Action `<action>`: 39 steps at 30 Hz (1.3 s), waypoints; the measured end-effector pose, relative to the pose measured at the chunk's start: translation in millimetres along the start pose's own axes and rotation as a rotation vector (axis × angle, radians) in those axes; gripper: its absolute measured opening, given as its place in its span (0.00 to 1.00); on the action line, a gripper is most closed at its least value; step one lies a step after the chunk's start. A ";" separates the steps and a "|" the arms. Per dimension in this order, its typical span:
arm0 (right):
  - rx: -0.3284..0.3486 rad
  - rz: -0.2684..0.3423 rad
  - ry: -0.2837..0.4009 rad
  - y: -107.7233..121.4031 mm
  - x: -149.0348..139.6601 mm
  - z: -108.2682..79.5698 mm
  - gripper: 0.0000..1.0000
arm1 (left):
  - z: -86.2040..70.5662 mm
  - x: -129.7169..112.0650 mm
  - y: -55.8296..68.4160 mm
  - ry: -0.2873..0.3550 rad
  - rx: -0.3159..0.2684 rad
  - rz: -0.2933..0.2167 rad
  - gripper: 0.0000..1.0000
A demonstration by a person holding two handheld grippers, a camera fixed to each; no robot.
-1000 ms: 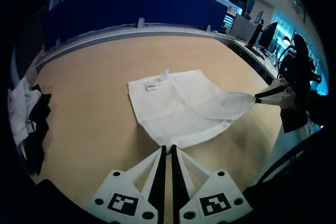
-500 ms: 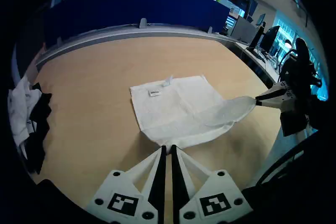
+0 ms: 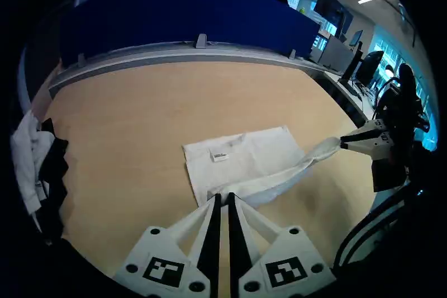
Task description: Fold towel
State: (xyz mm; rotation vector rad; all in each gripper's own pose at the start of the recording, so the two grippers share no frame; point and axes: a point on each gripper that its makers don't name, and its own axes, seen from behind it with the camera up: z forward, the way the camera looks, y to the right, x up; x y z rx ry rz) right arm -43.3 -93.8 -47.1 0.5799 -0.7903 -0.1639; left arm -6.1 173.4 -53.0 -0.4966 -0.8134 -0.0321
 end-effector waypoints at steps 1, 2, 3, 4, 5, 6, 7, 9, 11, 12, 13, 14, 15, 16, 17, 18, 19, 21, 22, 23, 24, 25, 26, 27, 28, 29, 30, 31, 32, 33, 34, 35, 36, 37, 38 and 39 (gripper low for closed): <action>-0.002 0.003 0.001 3.7 2.3 5.9 0.13 | 5.2 3.4 -3.2 0.002 0.003 0.002 0.08; -0.005 0.007 0.001 7.8 5.0 12.5 0.13 | 11.0 7.2 -6.7 0.004 0.006 0.004 0.08; -0.007 0.013 0.001 11.5 7.0 18.3 0.13 | 16.3 10.1 -9.8 0.005 0.010 0.006 0.08; -0.010 0.020 0.000 15.2 8.8 23.9 0.13 | 21.7 12.6 -12.9 0.005 0.013 0.010 0.08; -0.013 0.029 -0.001 19.3 10.9 30.2 0.13 | 27.8 15.4 -16.2 0.004 0.017 0.015 0.08; -0.016 0.035 -0.001 22.5 12.2 35.1 0.13 | 32.9 17.4 -18.7 0.004 0.021 0.020 0.08; -0.019 0.040 -0.002 25.4 13.0 39.4 0.13 | 37.8 19.0 -20.8 0.002 0.023 0.027 0.08; -0.025 0.050 -0.005 31.0 13.9 47.7 0.13 | 47.7 22.0 -24.8 -0.002 0.027 0.040 0.08; -0.028 0.057 -0.013 34.8 11.9 54.1 0.13 | 55.8 23.5 -27.7 -0.007 0.030 0.052 0.09; -0.029 0.059 -0.016 36.0 10.8 56.3 0.13 | 58.8 23.5 -28.6 -0.010 0.030 0.056 0.09; -0.029 0.060 -0.019 36.7 9.7 57.6 0.13 | 61.1 23.0 -29.3 -0.015 0.030 0.057 0.09; -0.029 0.062 -0.022 37.5 8.4 59.2 0.13 | 63.7 22.4 -30.0 -0.019 0.030 0.059 0.08; -0.030 0.064 -0.024 38.2 7.5 60.3 0.13 | 65.5 21.9 -30.4 -0.022 0.029 0.060 0.08; -0.031 0.065 -0.026 39.0 6.8 61.2 0.13 | 66.7 21.2 -30.7 -0.023 0.027 0.060 0.08; -0.032 0.068 -0.028 39.9 5.9 62.2 0.13 | 68.1 20.5 -30.9 -0.025 0.026 0.060 0.08; -0.033 0.070 -0.029 40.9 5.4 63.6 0.13 | 69.5 19.9 -31.5 -0.027 0.026 0.061 0.08; -0.034 0.073 -0.031 42.1 5.1 65.3 0.13 | 71.0 19.3 -32.2 -0.028 0.026 0.062 0.08; -0.036 0.080 -0.033 44.7 4.7 69.5 0.13 | 74.7 17.8 -34.4 -0.033 0.029 0.064 0.08; -0.038 0.084 -0.032 46.1 5.0 72.1 0.13 | 77.1 16.9 -36.0 -0.035 0.032 0.064 0.08; -0.040 0.089 -0.032 47.6 5.3 75.1 0.13 | 79.8 16.0 -37.8 -0.039 0.036 0.064 0.09; -0.042 0.091 -0.031 49.0 5.6 77.8 0.13 | 82.5 15.0 -39.6 -0.042 0.041 0.064 0.09; -0.046 0.093 -0.029 50.4 5.9 80.4 0.13 | 85.5 14.0 -41.3 -0.045 0.046 0.062 0.10; -0.051 0.096 -0.028 51.9 6.2 83.5 0.14 | 88.9 12.9 -43.3 -0.049 0.052 0.060 0.11; -0.056 0.097 -0.029 53.2 5.9 85.7 0.16 | 91.7 12.0 -45.0 -0.051 0.058 0.060 0.13; -0.061 0.099 -0.032 54.5 5.2 87.7 0.18 | 94.4 11.3 -46.6 -0.054 0.064 0.061 0.14; -0.067 0.100 -0.036 55.9 4.4 89.8 0.20 | 97.4 10.5 -48.4 -0.056 0.070 0.061 0.16; -0.071 0.101 -0.039 56.6 3.9 91.3 0.23 | 99.4 10.2 -50.1 -0.057 0.076 0.064 0.17; -0.073 0.102 -0.040 56.9 3.6 92.4 0.27 | 100.9 10.3 -51.9 -0.056 0.083 0.067 0.24; -0.075 0.103 -0.042 57.3 3.2 93.7 0.32 | 102.7 10.3 -54.0 -0.055 0.091 0.071 0.30; -0.078 0.103 -0.041 57.8 3.3 94.5 0.34 | 103.5 10.7 -55.5 -0.053 0.097 0.074 0.35; -0.082 0.103 -0.037 58.4 3.7 95.1 0.36 | 103.8 11.2 -56.7 -0.050 0.102 0.075 0.40; -0.087 0.102 -0.033 59.1 4.2 95.7 0.36 | 104.0 11.8 -58.1 -0.047 0.107 0.077 0.44; -0.093 0.100 -0.032 60.2 4.1 96.3 0.37 | 104.3 11.8 -59.1 -0.046 0.109 0.076 0.47; -0.100 0.097 -0.032 61.7 3.7 97.0 0.37 | 104.7 11.3 -59.9 -0.048 0.111 0.074 0.49; -0.108 0.093 -0.032 63.3 3.2 97.7 0.40 | 105.0 10.7 -60.7 -0.049 0.112 0.072 0.52; -0.115 0.091 -0.031 64.7 3.1 98.2 0.45 | 105.0 10.6 -61.6 -0.049 0.114 0.069 0.55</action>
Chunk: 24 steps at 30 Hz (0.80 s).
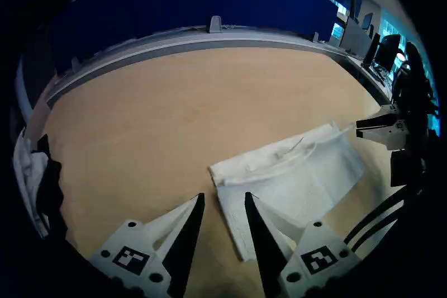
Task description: Fold towel
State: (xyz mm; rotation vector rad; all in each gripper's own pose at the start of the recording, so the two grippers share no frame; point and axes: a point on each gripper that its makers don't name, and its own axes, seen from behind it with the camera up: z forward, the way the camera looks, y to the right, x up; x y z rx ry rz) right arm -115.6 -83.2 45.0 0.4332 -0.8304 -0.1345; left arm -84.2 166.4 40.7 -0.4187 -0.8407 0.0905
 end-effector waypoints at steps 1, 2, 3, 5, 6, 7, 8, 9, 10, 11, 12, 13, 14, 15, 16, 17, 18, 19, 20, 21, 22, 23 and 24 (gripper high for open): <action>-0.007 -0.003 0.002 1.1 0.3 0.4 0.50 | -0.2 0.0 -1.0 0.001 0.002 -0.002 0.58; -0.014 -0.006 0.004 2.4 0.6 0.9 0.57 | -0.5 0.1 -2.0 0.003 0.005 -0.005 0.62; -0.019 -0.009 0.007 3.1 1.4 0.8 0.62 | -1.2 0.2 -2.9 0.005 0.007 -0.007 0.66; -0.028 -0.016 0.019 4.0 3.8 -0.4 0.77 | -3.4 0.5 -4.4 0.009 0.010 -0.013 0.76; -0.031 -0.019 0.023 4.0 4.9 -1.0 0.85 | -4.2 0.4 -4.8 0.010 0.010 -0.016 0.82; -0.032 -0.022 0.027 3.7 5.8 -1.8 0.91 | -4.7 0.0 -4.8 0.010 0.007 -0.019 0.88; -0.034 -0.025 0.032 3.4 6.8 -2.6 0.96 | -5.4 -0.4 -4.8 0.011 0.005 -0.023 0.91; -0.034 -0.028 0.033 3.0 7.2 -3.2 0.99 | -5.9 -0.7 -5.1 0.011 0.004 -0.025 0.94; -0.034 -0.031 0.033 2.3 7.0 -3.6 0.99 | -6.5 -0.9 -5.6 0.011 0.006 -0.026 0.94; -0.034 -0.033 0.033 1.6 6.8 -4.0 0.98 | -7.1 -1.2 -6.1 0.011 0.007 -0.027 0.94; -0.033 -0.035 0.032 0.8 6.4 -4.3 0.98 | -7.9 -1.5 -6.4 0.011 0.008 -0.027 0.94; -0.032 -0.035 0.032 -0.2 5.7 -4.6 0.99 | -9.0 -1.9 -6.6 0.011 0.009 -0.026 0.94; -0.030 -0.036 0.031 -1.4 5.0 -4.9 0.99 | -10.2 -2.3 -6.9 0.011 0.010 -0.024 0.94; -0.028 -0.036 0.030 -2.6 4.1 -5.4 0.99 | -11.6 -3.0 -6.7 0.011 0.011 -0.023 0.94; -0.024 -0.035 0.029 -4.1 3.0 -6.2 0.99 | -13.2 -4.1 -6.3 0.011 0.010 -0.021 0.94; -0.020 -0.035 0.027 -5.7 1.8 -7.1 0.99 | -15.1 -5.2 -5.9 0.010 0.010 -0.019 0.94; -0.017 -0.035 0.026 -7.0 0.3 -8.1 0.99 | -17.1 -6.7 -5.7 0.010 0.011 -0.017 0.94; -0.015 -0.036 0.024 -8.0 -1.6 -9.4 0.99 | -19.3 -8.6 -5.5 0.009 0.013 -0.015 0.94; -0.012 -0.037 0.022 -9.3 -3.7 -10.8 0.99 | -21.9 -10.8 -5.4 0.008 0.014 -0.012 0.94; -0.011 -0.038 0.020 -10.2 -6.0 -12.3 0.98 | -24.5 -13.2 -5.4 0.008 0.017 -0.011 0.94; -0.010 -0.040 0.017 -11.0 -8.7 -14.0 0.98 | -27.3 -16.0 -5.5 0.007 0.020 -0.009 0.94; -0.008 -0.042 0.013 -11.8 -11.7 -15.9 0.98 | -30.5 -19.2 -5.6 0.007 0.023 -0.008 0.94; -0.007 -0.044 0.010 -12.6 -14.8 -17.7 0.98 | -33.6 -22.8 -5.6 0.006 0.026 -0.008 0.94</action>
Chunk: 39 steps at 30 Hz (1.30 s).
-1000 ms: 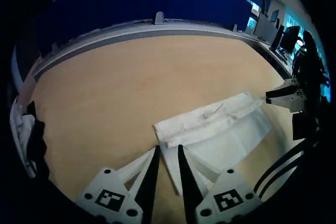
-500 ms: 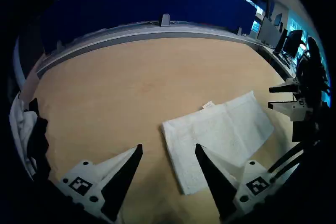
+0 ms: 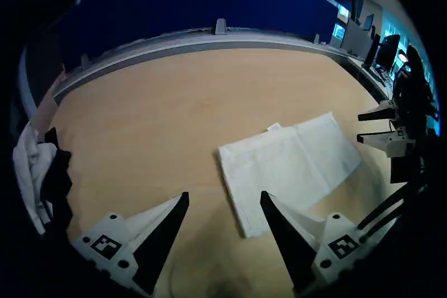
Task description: Fold towel
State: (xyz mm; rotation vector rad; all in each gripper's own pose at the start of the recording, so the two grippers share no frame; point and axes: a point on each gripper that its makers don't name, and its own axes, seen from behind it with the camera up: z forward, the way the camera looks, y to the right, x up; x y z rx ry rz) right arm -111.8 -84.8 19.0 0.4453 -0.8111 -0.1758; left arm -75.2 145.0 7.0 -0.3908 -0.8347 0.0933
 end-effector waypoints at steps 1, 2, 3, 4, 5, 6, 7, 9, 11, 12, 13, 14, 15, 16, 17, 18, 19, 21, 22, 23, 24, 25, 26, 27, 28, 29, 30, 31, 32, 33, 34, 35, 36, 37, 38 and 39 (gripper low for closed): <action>0.002 -0.002 -0.004 -0.9 -3.4 -2.0 0.98 | -3.3 -4.2 0.0 -0.002 0.004 -0.001 0.94; 0.003 -0.003 -0.009 -2.0 -7.1 -4.2 0.98 | -7.1 -8.9 0.1 -0.004 0.007 -0.002 0.94; 0.005 -0.005 -0.013 -2.9 -10.5 -6.5 0.98 | -10.7 -13.5 0.4 -0.006 0.010 -0.002 0.95; 0.007 -0.006 -0.017 -4.0 -14.0 -8.8 0.98 | -14.5 -18.4 1.1 -0.010 0.013 -0.003 0.95; 0.010 -0.008 -0.021 -5.1 -17.9 -11.5 0.98 | -18.8 -24.0 1.9 -0.013 0.016 -0.004 0.95; 0.011 -0.009 -0.024 -5.9 -21.2 -13.8 0.98 | -22.4 -28.6 2.7 -0.016 0.018 -0.005 0.94; 0.010 -0.010 -0.027 -6.4 -24.2 -16.1 0.98 | -25.8 -33.0 3.7 -0.019 0.019 -0.008 0.94; 0.009 -0.011 -0.033 -7.9 -30.6 -21.0 0.98 | -32.7 -41.5 5.8 -0.023 0.022 -0.015 0.95; 0.011 -0.011 -0.037 -9.9 -36.3 -25.9 0.98 | -38.4 -47.6 8.3 -0.023 0.023 -0.028 0.94; 0.012 -0.011 -0.039 -10.8 -38.5 -27.6 0.98 | -40.5 -49.5 9.4 -0.022 0.023 -0.035 0.94; 0.014 -0.010 -0.040 -11.7 -40.4 -28.8 0.98 | -41.9 -50.7 10.5 -0.021 0.022 -0.043 0.94; 0.016 -0.008 -0.042 -12.8 -42.6 -30.1 0.98 | -43.6 -52.0 11.7 -0.020 0.021 -0.052 0.94; 0.019 -0.008 -0.043 -13.7 -43.9 -30.6 0.98 | -44.6 -52.6 12.3 -0.018 0.020 -0.058 0.94; 0.021 -0.008 -0.043 -14.5 -44.7 -30.7 0.98 | -45.3 -52.7 12.4 -0.016 0.021 -0.063 0.94; 0.023 -0.008 -0.043 -15.5 -45.7 -30.8 0.98 | -46.0 -52.9 12.5 -0.014 0.021 -0.069 0.94; 0.026 -0.009 -0.043 -16.6 -46.2 -30.6 0.98 | -46.9 -53.1 12.1 -0.012 0.023 -0.072 0.94; 0.030 -0.011 -0.043 -17.7 -46.5 -30.4 0.98 | -48.1 -53.4 11.3 -0.011 0.027 -0.073 0.94; 0.038 -0.016 -0.042 -20.2 -47.4 -29.6 0.98 | -51.0 -54.2 9.5 -0.009 0.036 -0.077 0.94; 0.043 -0.020 -0.043 -21.3 -48.1 -28.9 0.98 | -53.1 -55.1 8.5 -0.007 0.041 -0.079 0.94; 0.048 -0.024 -0.044 -22.6 -49.0 -28.1 0.98 | -55.5 -56.1 7.4 -0.006 0.046 -0.081 0.95; 0.052 -0.028 -0.046 -23.3 -50.1 -27.1 0.97 | -58.2 -57.8 6.3 -0.005 0.052 -0.086 0.95; 0.055 -0.033 -0.050 -23.8 -51.5 -26.0 0.96 | -61.2 -60.2 4.9 -0.005 0.058 -0.092 0.95; 0.059 -0.038 -0.053 -24.4 -53.1 -24.7 0.93 | -64.6 -62.8 3.4 -0.005 0.065 -0.100 0.95; 0.063 -0.042 -0.057 -24.9 -54.5 -23.5 0.90 | -67.8 -65.7 2.1 -0.005 0.071 -0.108 0.95; 0.067 -0.045 -0.060 -25.4 -56.0 -22.2 0.88 | -71.2 -69.1 0.8 -0.006 0.076 -0.118 0.95; 0.071 -0.050 -0.064 -25.9 -57.6 -20.7 0.84 | -75.0 -72.9 -0.7 -0.007 0.083 -0.129 0.95; 0.076 -0.052 -0.067 -26.5 -59.0 -19.5 0.79 | -78.5 -76.1 -2.1 -0.008 0.089 -0.140 0.95; 0.082 -0.055 -0.070 -27.2 -60.3 -18.4 0.76 | -82.1 -79.3 -3.6 -0.008 0.095 -0.151 0.95; 0.089 -0.057 -0.074 -27.9 -61.8 -17.2 0.73 | -86.2 -82.9 -5.2 -0.008 0.102 -0.163 0.95; 0.092 -0.060 -0.078 -28.1 -63.3 -16.1 0.71 | -89.6 -86.0 -6.6 -0.009 0.108 -0.172 0.95; 0.094 -0.061 -0.083 -27.8 -64.9 -14.9 0.69 | -92.8 -89.2 -7.9 -0.009 0.113 -0.181 0.94; 0.096 -0.064 -0.089 -27.6 -66.7 -13.6 0.65 | -96.4 -92.8 -9.5 -0.009 0.119 -0.190 0.94; 0.098 -0.066 -0.093 -27.7 -68.0 -12.7 0.62 | -99.1 -96.0 -10.7 -0.010 0.123 -0.196 0.94; 0.101 -0.068 -0.096 -28.0 -69.2 -12.0 0.60 | -101.3 -99.2 -11.9 -0.011 0.128 -0.201 0.94; 0.104 -0.071 -0.100 -28.4 -70.5 -11.2 0.58 | -103.7 -102.9 -13.3 -0.013 0.133 -0.207 0.94; 0.106 -0.074 -0.104 -28.7 -71.4 -10.5 0.56 | -105.6 -105.7 -14.4 -0.015 0.137 -0.211 0.95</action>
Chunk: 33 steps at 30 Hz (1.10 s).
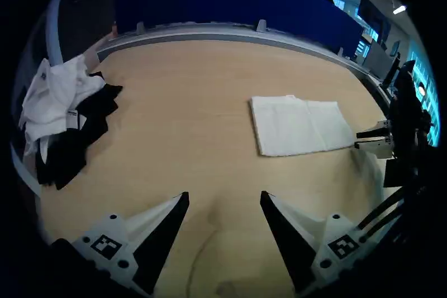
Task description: Fold towel
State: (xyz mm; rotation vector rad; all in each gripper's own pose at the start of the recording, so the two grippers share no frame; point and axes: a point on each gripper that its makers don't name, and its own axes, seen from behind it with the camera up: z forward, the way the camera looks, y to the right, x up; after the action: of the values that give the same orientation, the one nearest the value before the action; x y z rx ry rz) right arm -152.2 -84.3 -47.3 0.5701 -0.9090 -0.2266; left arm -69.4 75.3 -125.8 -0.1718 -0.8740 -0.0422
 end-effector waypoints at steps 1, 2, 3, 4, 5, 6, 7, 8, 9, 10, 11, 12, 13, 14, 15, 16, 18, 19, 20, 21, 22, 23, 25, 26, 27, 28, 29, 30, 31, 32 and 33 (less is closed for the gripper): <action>0.001 -0.003 -0.003 -0.3 -0.7 0.7 0.55 | -1.3 -2.1 -1.8 -0.001 0.004 -0.003 0.95; 0.002 -0.006 -0.006 -0.6 -1.4 1.5 0.52 | -2.8 -4.5 -3.7 -0.002 0.009 -0.006 0.95; 0.002 -0.009 -0.009 -0.8 -2.0 2.2 0.49 | -3.8 -6.1 -5.0 -0.003 0.012 -0.009 0.94; 0.001 -0.012 -0.011 -1.0 -2.5 2.8 0.44 | -4.7 -7.3 -5.9 -0.003 0.014 -0.011 0.94; 0.000 -0.015 -0.014 -1.1 -3.1 3.6 0.37 | -5.7 -8.6 -6.9 -0.004 0.016 -0.015 0.94; -0.001 -0.018 -0.016 -1.1 -3.5 4.2 0.32 | -6.4 -9.5 -7.5 -0.004 0.017 -0.017 0.95; -0.003 -0.019 -0.017 -1.2 -4.0 4.8 0.29 | -6.8 -10.1 -7.9 -0.004 0.017 -0.020 0.95; -0.005 -0.021 -0.018 -1.2 -4.4 5.5 0.25 | -7.3 -10.8 -8.3 -0.004 0.017 -0.023 0.95; -0.006 -0.022 -0.018 -1.5 -4.7 5.9 0.23 | -7.6 -11.3 -8.7 -0.004 0.017 -0.024 0.95; -0.005 -0.021 -0.018 -2.0 -4.9 6.3 0.22 | -7.8 -11.6 -9.0 -0.004 0.017 -0.025 0.95; -0.005 -0.020 -0.018 -2.5 -5.1 6.8 0.20 | -8.0 -12.0 -9.3 -0.004 0.018 -0.026 0.94; -0.003 -0.018 -0.018 -2.9 -5.2 7.0 0.18 | -8.1 -12.3 -9.6 -0.004 0.018 -0.027 0.94; -0.002 -0.014 -0.018 -3.2 -5.2 7.1 0.15 | -8.2 -12.7 -9.8 -0.005 0.017 -0.026 0.94; 0.000 -0.011 -0.019 -3.6 -5.2 7.2 0.13 | -8.3 -13.0 -10.1 -0.006 0.017 -0.026 0.94; 0.003 -0.008 -0.019 -4.0 -5.1 7.2 0.11 | -8.2 -13.4 -10.3 -0.007 0.017 -0.026 0.94; 0.005 -0.007 -0.020 -4.4 -4.9 7.0 0.11 | -8.1 -13.9 -10.4 -0.008 0.017 -0.025 0.94; 0.008 -0.005 -0.021 -5.0 -4.1 6.5 0.10 | -7.7 -14.7 -10.6 -0.010 0.015 -0.023 0.94; 0.008 -0.006 -0.019 -4.8 -3.1 5.9 0.10 | -7.7 -15.0 -10.7 -0.010 0.015 -0.022 0.94; 0.007 -0.006 -0.017 -4.5 -2.0 5.3 0.10 | -7.6 -15.4 -10.9 -0.011 0.014 -0.021 0.94; 0.005 -0.007 -0.013 -4.1 -0.4 4.6 0.10 | -7.6 -15.6 -11.0 -0.011 0.014 -0.021 0.94; 0.002 -0.007 -0.009 -3.4 1.5 3.6 0.09 | -7.7 -15.7 -11.1 -0.012 0.013 -0.022 0.94; -0.001 -0.007 -0.005 -2.7 3.7 2.6 0.09 | -7.9 -15.9 -11.2 -0.012 0.013 -0.023 0.94; -0.006 -0.007 0.007 -1.7 9.5 -0.3 0.09 | -8.4 -15.6 -11.3 -0.012 0.012 -0.027 0.94; -0.008 -0.007 0.015 -1.1 13.1 -2.1 0.09 | -8.6 -15.4 -11.3 -0.012 0.011 -0.029 0.94; -0.009 -0.007 0.022 -1.0 17.2 -4.2 0.09 | -8.9 -14.9 -11.3 -0.011 0.010 -0.031 0.94; -0.009 -0.008 0.030 -1.2 22.0 -6.6 0.09 | -9.3 -14.3 -11.3 -0.010 0.009 -0.033 0.94; -0.009 -0.009 0.039 -1.4 27.5 -9.3 0.08 | -9.6 -13.6 -11.3 -0.009 0.008 -0.035 0.94; -0.009 -0.011 0.047 -1.5 32.9 -11.4 0.08 | -10.0 -12.8 -11.3 -0.007 0.007 -0.037 0.95; -0.010 -0.013 0.056 -1.7 38.6 -13.2 0.08 | -10.6 -11.8 -11.3 -0.005 0.007 -0.038 0.95; -0.011 -0.016 0.066 -1.9 45.2 -15.3 0.08 | -11.1 -10.6 -11.4 -0.002 0.006 -0.040 0.95; -0.009 -0.018 0.075 -2.7 51.4 -16.9 0.09 | -11.8 -9.5 -11.3 0.000 0.005 -0.041 0.95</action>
State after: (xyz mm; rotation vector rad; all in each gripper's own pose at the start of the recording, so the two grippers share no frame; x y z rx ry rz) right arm -107.6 -101.8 -22.0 0.5747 -0.8302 -0.2240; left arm -67.7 61.9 -139.0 -0.1490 -0.8772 -0.0785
